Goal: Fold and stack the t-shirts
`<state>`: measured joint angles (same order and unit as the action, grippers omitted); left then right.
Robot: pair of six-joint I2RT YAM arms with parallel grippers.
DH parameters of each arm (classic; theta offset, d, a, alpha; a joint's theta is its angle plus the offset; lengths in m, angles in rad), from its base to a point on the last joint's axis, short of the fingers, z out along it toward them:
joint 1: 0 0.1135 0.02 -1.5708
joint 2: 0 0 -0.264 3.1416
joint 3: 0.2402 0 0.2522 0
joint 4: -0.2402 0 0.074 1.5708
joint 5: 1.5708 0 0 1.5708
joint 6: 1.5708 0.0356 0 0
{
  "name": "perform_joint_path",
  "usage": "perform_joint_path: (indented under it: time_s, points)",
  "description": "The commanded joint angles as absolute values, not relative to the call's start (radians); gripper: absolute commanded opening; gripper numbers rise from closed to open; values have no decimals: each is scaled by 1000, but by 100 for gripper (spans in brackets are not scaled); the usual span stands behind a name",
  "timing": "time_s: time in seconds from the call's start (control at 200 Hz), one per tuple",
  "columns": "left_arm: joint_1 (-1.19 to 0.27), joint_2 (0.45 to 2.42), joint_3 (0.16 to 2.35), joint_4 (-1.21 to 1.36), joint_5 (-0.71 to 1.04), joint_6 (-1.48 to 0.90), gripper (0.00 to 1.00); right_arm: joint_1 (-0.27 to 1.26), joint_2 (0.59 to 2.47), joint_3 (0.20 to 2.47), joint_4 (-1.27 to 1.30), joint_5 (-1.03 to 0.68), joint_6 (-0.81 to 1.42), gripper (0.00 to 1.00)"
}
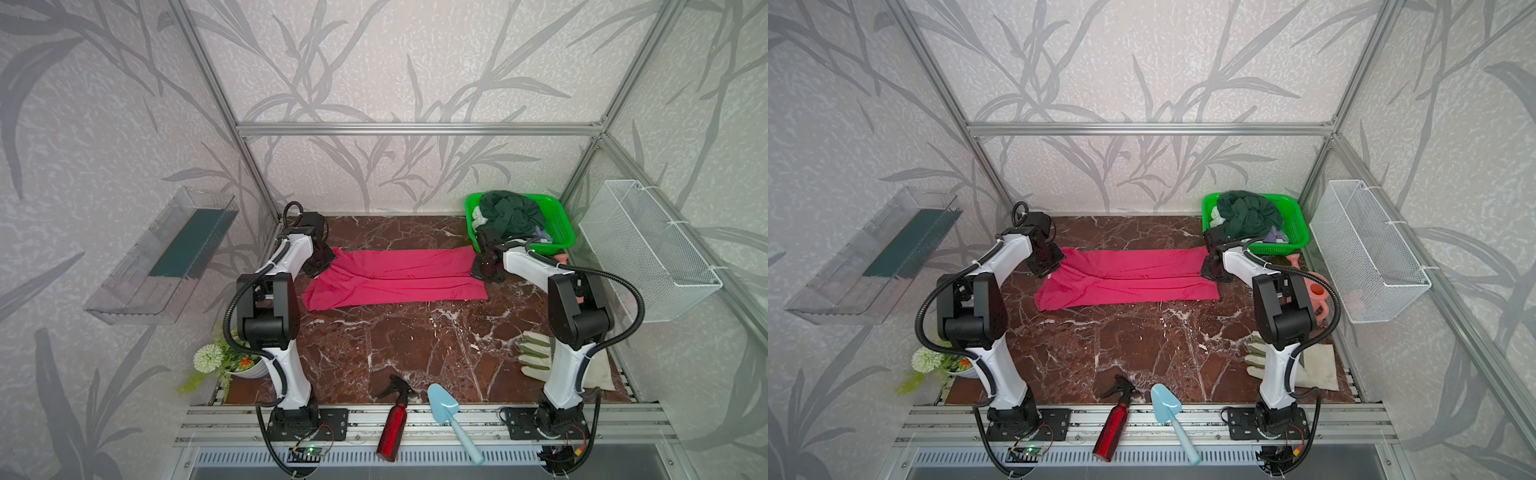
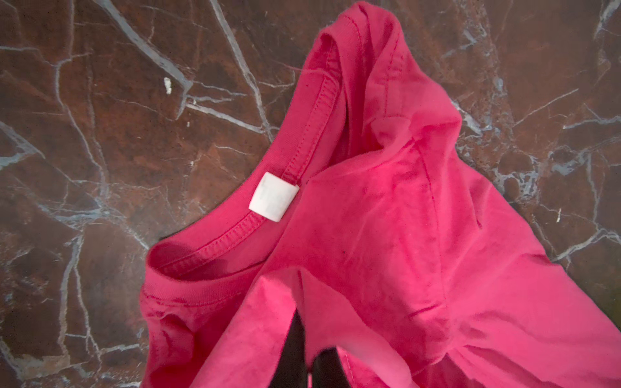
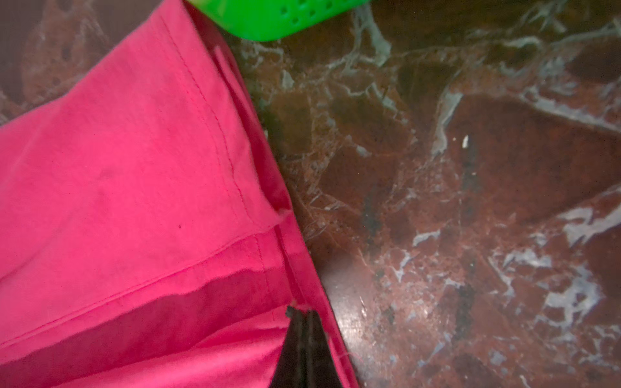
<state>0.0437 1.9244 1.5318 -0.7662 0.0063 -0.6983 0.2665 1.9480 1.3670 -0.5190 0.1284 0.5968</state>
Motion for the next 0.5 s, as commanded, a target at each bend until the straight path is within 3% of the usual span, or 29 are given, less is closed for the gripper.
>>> perform_joint_path:
  time_s: [0.0,0.235,0.495]
  points:
    - [52,1920,1569,-748,-3,-648,13,261,1919,1374,-474,125,553,11]
    - [49,1813,1439,-675,-12,-621,28,312,1766,1237,-457,226,531,42]
    - [-54,1717,1284,-725,66,-597,28,362,1712,1103,-440,106,571,45]
